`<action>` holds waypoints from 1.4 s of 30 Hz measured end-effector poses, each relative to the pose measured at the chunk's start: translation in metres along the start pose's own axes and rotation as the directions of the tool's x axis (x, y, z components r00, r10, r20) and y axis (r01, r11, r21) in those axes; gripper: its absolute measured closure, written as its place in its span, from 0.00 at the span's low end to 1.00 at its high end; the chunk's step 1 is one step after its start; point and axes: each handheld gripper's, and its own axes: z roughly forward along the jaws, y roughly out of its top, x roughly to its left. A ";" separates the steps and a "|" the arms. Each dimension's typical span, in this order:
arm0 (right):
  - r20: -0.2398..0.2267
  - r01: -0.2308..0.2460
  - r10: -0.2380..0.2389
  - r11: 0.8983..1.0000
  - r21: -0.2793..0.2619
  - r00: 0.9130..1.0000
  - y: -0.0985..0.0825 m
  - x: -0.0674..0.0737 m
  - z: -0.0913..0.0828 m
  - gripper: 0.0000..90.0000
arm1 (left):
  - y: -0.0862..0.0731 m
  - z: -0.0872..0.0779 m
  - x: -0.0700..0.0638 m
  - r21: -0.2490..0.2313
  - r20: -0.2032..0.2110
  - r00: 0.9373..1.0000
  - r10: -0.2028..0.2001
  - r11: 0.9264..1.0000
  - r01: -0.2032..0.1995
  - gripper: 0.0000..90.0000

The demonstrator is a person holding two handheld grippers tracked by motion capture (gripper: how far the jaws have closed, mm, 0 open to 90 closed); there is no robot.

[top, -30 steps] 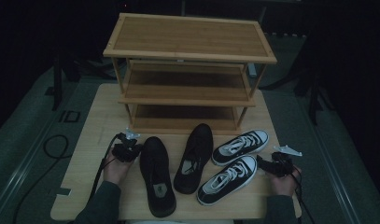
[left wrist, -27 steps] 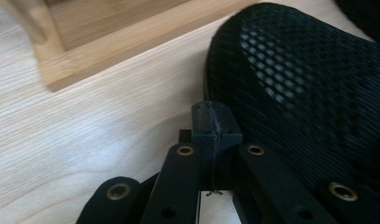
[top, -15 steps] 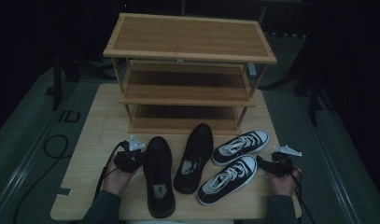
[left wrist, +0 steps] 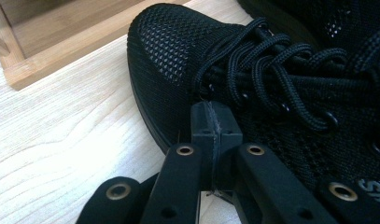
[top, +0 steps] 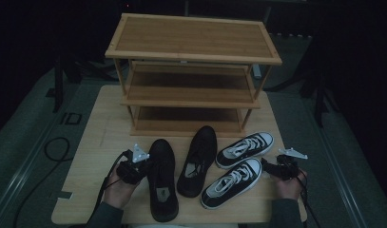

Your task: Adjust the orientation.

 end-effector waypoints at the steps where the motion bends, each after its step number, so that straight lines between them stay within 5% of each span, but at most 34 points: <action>1: 0.000 0.000 0.000 1.000 0.000 1.000 0.000 0.000 0.000 0.23 | 0.000 0.000 -0.001 -0.001 -0.004 1.000 0.005 1.000 -0.005 1.00; 14: 0.000 0.001 -0.001 1.000 0.000 1.000 0.000 0.000 0.000 0.23 | 0.010 0.004 -0.002 -0.015 -0.017 1.000 0.016 1.000 -0.016 1.00; 22: 0.000 0.001 -0.001 1.000 0.000 1.000 0.000 0.000 0.000 0.23 | 0.024 0.022 -0.007 -0.003 -0.002 0.999 0.049 0.999 -0.049 1.00; 30: 0.000 0.001 -0.001 1.000 0.000 1.000 0.000 0.000 0.000 0.23 | 0.036 0.035 -0.001 -0.006 0.025 0.997 0.068 0.998 -0.068 1.00; 34: 0.000 0.002 -0.002 1.000 0.000 1.000 0.000 0.000 0.000 0.23 | 0.042 0.045 0.005 0.009 -0.006 0.998 0.067 0.998 -0.066 1.00; 42: 0.000 0.002 -0.002 1.000 0.000 1.000 0.000 0.000 0.000 0.23 | 0.050 0.048 0.011 0.001 -0.002 0.998 0.055 0.998 -0.055 1.00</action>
